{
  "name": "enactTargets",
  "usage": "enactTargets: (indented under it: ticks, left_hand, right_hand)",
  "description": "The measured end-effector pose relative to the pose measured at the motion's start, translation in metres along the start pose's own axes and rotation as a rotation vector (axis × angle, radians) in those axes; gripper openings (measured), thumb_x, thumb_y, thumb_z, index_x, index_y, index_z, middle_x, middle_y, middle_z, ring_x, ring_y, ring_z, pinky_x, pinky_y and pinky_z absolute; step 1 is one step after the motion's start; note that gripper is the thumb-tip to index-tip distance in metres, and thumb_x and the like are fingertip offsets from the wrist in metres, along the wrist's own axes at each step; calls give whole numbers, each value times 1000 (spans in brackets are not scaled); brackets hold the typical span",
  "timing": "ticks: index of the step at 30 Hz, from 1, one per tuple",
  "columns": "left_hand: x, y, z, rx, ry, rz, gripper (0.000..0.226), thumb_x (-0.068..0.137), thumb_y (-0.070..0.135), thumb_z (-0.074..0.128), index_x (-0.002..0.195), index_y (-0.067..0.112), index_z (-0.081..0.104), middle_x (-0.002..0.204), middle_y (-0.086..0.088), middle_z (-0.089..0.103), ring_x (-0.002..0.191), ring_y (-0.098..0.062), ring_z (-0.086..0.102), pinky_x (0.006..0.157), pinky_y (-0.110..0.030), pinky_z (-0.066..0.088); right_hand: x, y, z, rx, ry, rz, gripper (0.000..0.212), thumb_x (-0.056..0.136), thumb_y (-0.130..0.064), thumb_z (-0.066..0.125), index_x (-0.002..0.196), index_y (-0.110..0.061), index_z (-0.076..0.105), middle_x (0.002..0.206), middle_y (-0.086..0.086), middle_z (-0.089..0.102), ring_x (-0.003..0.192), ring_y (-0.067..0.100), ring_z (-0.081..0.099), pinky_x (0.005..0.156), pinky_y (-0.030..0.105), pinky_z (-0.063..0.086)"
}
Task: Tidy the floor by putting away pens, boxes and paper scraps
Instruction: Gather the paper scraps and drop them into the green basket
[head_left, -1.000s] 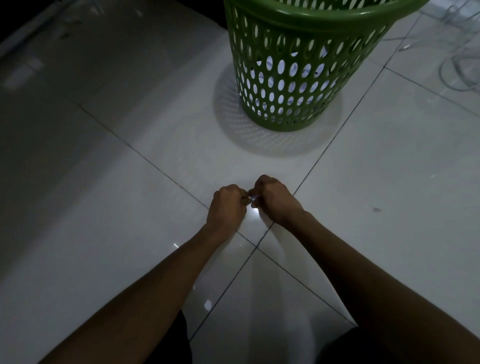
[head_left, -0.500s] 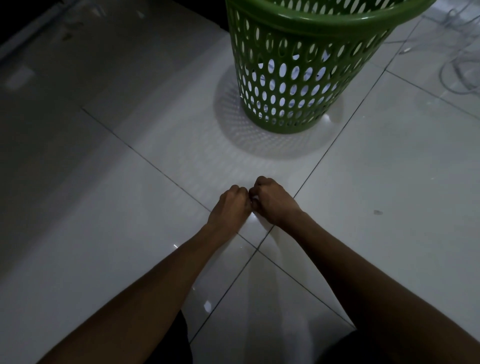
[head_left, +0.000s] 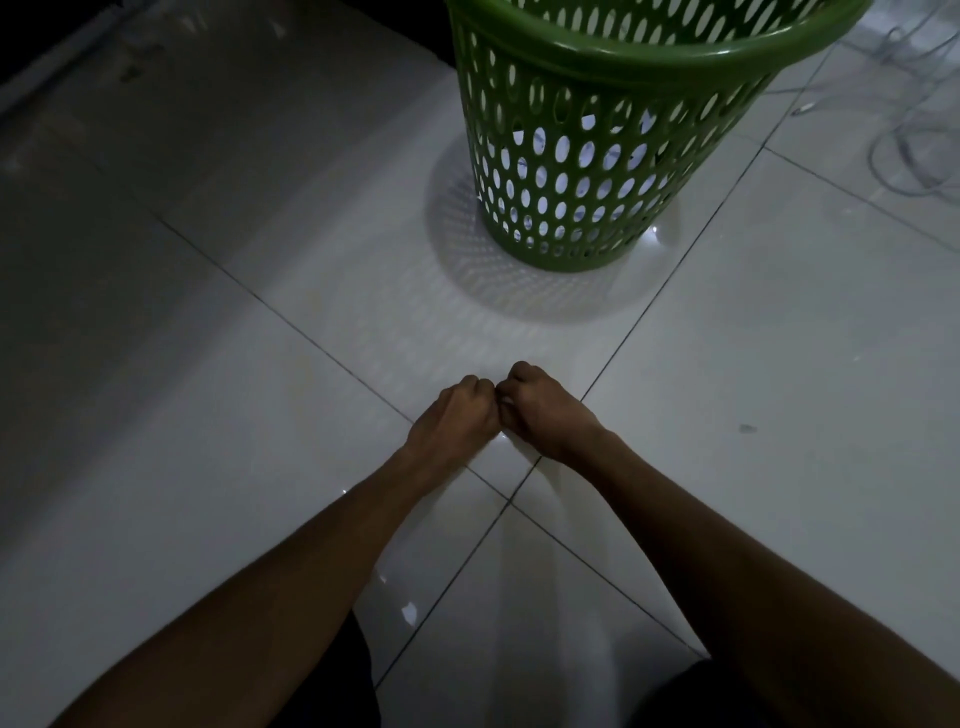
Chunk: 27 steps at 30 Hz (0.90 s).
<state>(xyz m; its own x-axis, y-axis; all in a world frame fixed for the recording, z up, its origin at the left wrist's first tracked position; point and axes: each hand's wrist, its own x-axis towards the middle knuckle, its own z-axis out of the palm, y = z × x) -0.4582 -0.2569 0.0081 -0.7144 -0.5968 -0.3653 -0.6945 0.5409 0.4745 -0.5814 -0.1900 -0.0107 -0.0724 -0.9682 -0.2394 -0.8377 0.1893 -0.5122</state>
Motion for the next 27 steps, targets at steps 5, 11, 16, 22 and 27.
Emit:
enactTargets:
  ticks: [5, 11, 16, 22, 27]
  left_hand:
    - [9, -2, -8, -52, 56, 54, 22, 93, 18, 48, 93, -2, 58, 97, -17, 60, 90, -32, 60, 74, -36, 46]
    - [11, 22, -69, -30, 120, 171, 26, 90, 26, 55, 85, 1, 62, 88, -14, 62, 79, -28, 60, 71, -37, 50]
    - [8, 51, -122, 19, 196, 260, 22, 87, 21, 57, 80, 1, 64, 80, -13, 65, 68, -19, 53, 64, -28, 42]
    - [-4, 91, -181, 69, 289, 350, 20, 83, 24, 56, 73, 6, 59, 71, -7, 58, 65, -23, 56, 61, -24, 38]
    - [-15, 117, -219, 82, 339, 404, 22, 86, 25, 59, 73, 7, 57, 71, -6, 56, 64, -22, 54, 58, -27, 36]
  right_hand:
    - [-5, -6, -25, 57, -5, 17, 17, 94, -13, 52, 89, 0, 62, 94, 15, 52, 81, 23, 47, 73, 27, 36]
    - [-4, -27, -81, 32, 125, -52, 15, 91, -7, 52, 83, 0, 63, 88, 17, 56, 82, 24, 51, 76, 30, 38]
    - [-5, -45, -131, 8, 184, -22, 14, 89, -9, 55, 81, -1, 63, 88, 17, 57, 79, 27, 54, 70, 25, 33]
    - [-19, -78, -201, -48, 288, -48, 17, 90, -11, 55, 96, 0, 66, 106, 18, 57, 96, 28, 55, 76, 21, 32]
    - [-31, -97, -246, -111, 345, -78, 21, 90, -11, 56, 102, 2, 66, 111, 20, 55, 100, 29, 53, 77, 21, 33]
